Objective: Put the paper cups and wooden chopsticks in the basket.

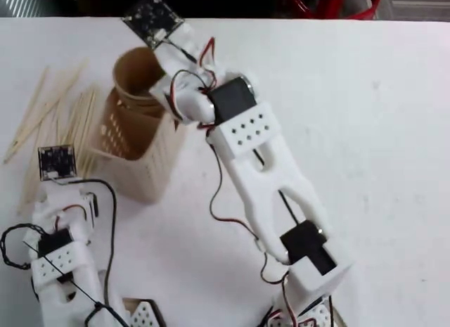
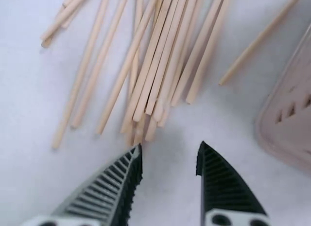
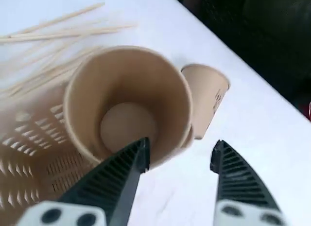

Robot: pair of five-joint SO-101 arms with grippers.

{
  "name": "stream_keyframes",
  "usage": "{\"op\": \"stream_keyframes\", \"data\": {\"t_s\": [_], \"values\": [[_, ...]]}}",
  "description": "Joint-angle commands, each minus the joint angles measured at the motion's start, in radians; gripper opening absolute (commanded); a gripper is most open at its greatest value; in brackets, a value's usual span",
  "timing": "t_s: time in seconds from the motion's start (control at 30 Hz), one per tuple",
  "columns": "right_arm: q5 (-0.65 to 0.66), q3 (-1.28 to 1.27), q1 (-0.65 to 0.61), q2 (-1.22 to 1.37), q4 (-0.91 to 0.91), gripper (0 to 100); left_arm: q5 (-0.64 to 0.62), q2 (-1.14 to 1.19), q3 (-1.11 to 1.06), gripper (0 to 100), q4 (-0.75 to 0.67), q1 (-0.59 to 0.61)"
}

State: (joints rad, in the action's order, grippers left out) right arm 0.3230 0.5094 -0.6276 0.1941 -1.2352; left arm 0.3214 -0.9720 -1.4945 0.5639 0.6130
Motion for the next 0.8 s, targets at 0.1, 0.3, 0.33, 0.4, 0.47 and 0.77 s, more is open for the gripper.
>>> {"op": "stream_keyframes", "data": {"t_s": [0.1, 0.3, 0.33, 0.4, 0.47, 0.77], "values": [[0.002, -0.147, 0.031, 0.076, 0.137, 20.8, 0.012, -0.007, 0.035, 19, -0.012, -0.01], [0.002, -0.146, 0.038, -0.007, 0.153, 20.6, 0.012, -0.007, 0.035, 19, -0.012, -0.01], [0.002, -0.146, 0.036, -0.041, 0.151, 20.6, 0.012, -0.007, 0.035, 19, -0.012, -0.01], [0.002, -0.147, 0.025, -0.117, 0.151, 20.5, 0.012, -0.007, 0.035, 19, -0.012, -0.01], [0.002, -0.15, 0.013, -0.2, 0.15, 20.5, 0.012, -0.007, 0.035, 19, -0.012, -0.01], [-0.026, -0.155, -0.053, -0.44, -0.024, 20.5, 0.012, -0.007, 0.035, 19, -0.012, -0.01]]}}
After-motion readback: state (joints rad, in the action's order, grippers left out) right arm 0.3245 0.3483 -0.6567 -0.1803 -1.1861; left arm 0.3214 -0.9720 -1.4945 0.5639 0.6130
